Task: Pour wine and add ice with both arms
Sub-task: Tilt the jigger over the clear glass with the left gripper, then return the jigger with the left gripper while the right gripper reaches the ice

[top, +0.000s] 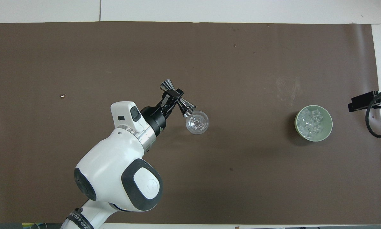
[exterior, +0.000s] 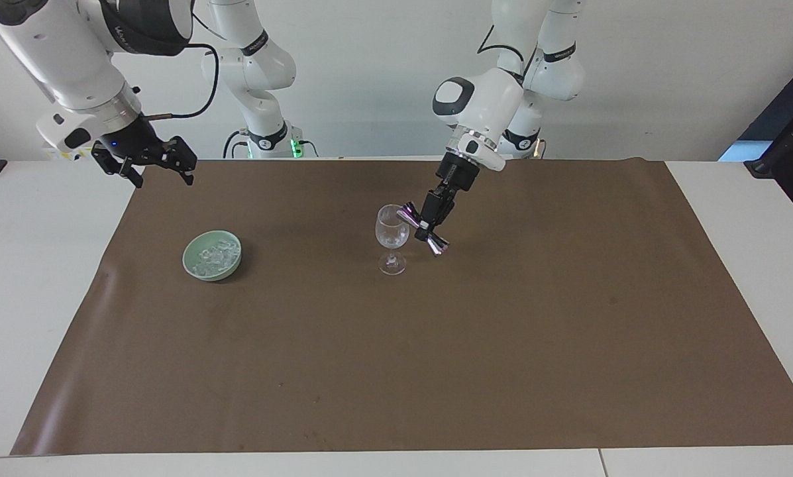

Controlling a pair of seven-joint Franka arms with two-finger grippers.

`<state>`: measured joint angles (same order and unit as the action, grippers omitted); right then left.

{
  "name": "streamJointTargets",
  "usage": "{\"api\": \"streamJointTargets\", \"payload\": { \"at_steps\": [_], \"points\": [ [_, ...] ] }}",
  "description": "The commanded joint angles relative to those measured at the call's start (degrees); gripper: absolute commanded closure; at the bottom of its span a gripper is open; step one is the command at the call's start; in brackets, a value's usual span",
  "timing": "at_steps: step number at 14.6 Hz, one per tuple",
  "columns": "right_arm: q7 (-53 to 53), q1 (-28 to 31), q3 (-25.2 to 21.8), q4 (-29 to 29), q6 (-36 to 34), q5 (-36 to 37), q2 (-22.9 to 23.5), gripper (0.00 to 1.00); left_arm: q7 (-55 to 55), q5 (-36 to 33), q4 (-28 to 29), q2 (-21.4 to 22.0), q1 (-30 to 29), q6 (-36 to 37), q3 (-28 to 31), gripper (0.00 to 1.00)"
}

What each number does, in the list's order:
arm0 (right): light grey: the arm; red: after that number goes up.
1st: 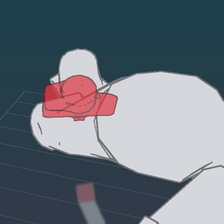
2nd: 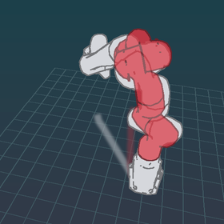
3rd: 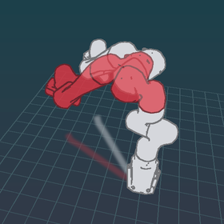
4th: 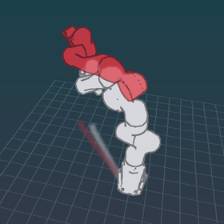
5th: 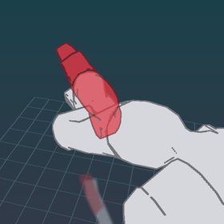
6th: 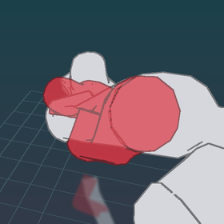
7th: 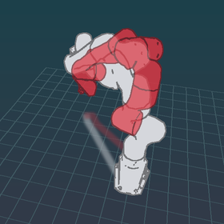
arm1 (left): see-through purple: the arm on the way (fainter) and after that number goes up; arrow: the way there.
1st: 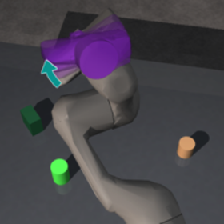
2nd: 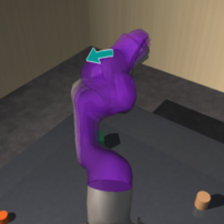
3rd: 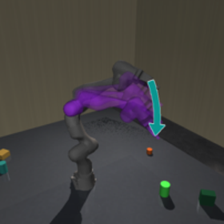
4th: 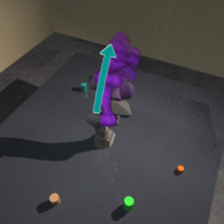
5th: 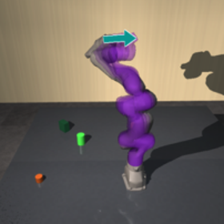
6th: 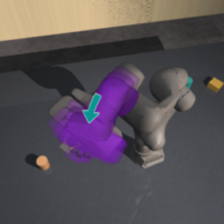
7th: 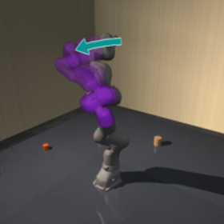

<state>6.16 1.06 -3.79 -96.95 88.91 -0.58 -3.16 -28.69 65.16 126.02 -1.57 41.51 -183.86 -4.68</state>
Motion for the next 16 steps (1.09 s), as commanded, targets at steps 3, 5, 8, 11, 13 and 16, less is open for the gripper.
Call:
{"api": "streamJointTargets", "payload": {
  "at_steps": [3, 5, 8, 11, 13, 16],
  "points": [
    [1.0, 0.2, 0.8, -1.4, 1.0, -0.9, -1.2, 0.00, 2.5, -0.9, -1.5, -1.2, 0.8, -2.0, 0.1, 1.00],
    [2.4, 0.2, 0.8, -3.1, 3.6, -1.0, -1.7, 0.00, 3.7, -0.9, -1.6, -1.2, 0.9, -2.1, 0.1, 1.00],
    [7.4, 0.1, 0.8, -6.7, 8.5, -1.0, -2.8, 0.00, 7.4, -1.0, -1.6, -1.2, 1.0, -2.0, 0.1, 1.00],
    [11.0, 0.2, 0.8, -14.8, 17.5, -1.0, -3.0, 0.00, 7.9, -1.0, -1.6, -1.2, 1.8, -2.0, 0.1, 1.00],
    [11.3, -1.1, 0.9, -19.2, 23.7, -1.0, -0.5, 0.00, 8.4, -1.0, -1.6, -1.2, 1.9, -2.1, 0.1, 1.00],
    [11.6, -1.8, 0.9, -27.6, 33.6, -1.0, 0.4, 0.01, 10.2, -1.0, -1.6, -1.2, 2.0, -2.1, 0.1, 1.00]
  ]
}}
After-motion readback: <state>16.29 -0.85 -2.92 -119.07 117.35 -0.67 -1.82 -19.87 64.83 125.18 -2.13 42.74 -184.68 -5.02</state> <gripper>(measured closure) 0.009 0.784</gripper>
